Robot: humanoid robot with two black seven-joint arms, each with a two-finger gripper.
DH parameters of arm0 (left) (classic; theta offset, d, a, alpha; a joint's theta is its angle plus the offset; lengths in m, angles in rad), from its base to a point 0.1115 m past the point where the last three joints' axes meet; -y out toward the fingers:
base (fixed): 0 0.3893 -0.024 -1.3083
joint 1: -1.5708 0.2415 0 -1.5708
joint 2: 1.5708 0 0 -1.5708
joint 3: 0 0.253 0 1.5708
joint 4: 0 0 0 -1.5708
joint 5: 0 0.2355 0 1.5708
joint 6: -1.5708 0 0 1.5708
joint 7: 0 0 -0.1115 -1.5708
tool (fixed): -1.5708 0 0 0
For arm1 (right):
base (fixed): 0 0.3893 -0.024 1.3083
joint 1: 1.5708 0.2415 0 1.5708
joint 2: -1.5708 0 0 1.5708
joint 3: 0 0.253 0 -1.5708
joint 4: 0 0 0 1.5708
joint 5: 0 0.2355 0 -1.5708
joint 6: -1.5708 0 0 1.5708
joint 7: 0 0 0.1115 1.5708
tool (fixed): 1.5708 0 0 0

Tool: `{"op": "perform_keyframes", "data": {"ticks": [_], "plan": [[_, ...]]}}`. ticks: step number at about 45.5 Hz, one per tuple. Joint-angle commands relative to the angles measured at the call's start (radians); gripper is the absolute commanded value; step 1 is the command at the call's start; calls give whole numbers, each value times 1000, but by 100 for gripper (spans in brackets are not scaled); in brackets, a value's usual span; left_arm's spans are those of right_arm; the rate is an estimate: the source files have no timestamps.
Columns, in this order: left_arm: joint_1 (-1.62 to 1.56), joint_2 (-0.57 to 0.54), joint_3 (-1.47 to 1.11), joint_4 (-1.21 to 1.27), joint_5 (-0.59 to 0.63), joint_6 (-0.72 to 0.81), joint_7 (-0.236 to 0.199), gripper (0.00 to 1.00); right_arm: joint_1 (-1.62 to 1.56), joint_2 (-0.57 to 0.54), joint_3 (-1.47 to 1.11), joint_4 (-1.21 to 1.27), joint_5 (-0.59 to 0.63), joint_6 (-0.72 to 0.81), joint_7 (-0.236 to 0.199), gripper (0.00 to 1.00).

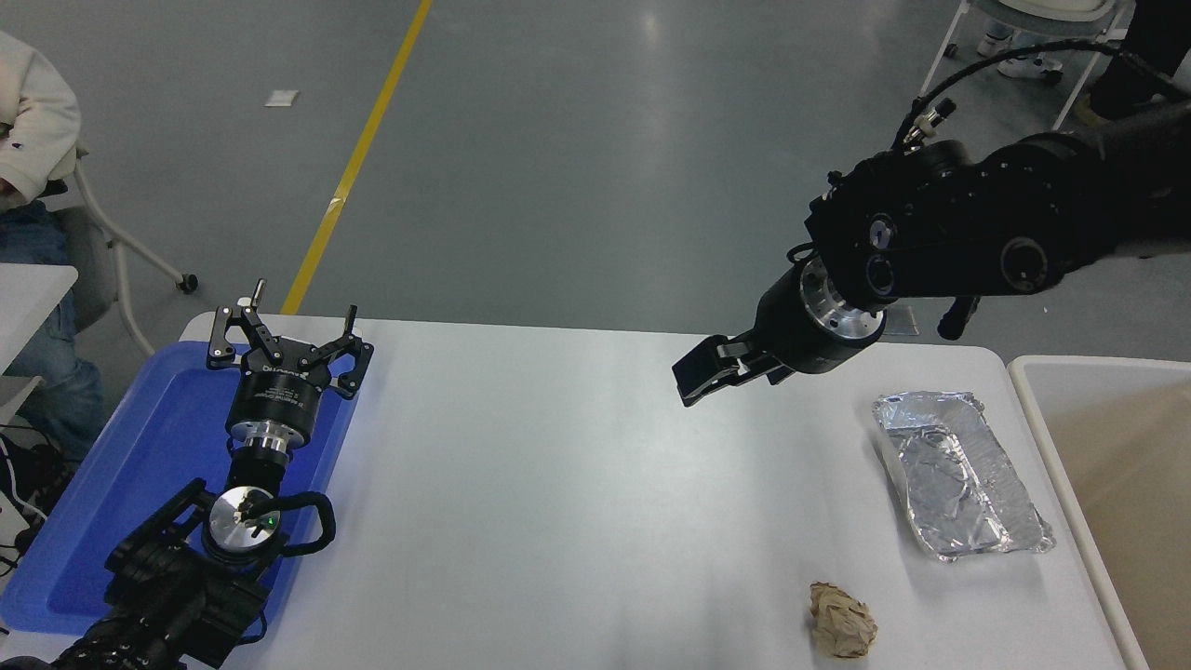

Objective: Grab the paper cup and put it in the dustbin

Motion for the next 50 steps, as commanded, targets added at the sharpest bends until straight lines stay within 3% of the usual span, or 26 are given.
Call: {"op": "perform_keyframes", "data": {"ticks": [1,18,50], "plan": [[0,-1,0,0,0,0,0,100,44,18,-72,8,84,93,-30,100],[0,1,0,0,0,0,0,100,103,-64,-103,69,26,220,-25,100],[0,1,0,0,0,0,0,100,83,-222,-104,98,30,228,-24,100]]}}
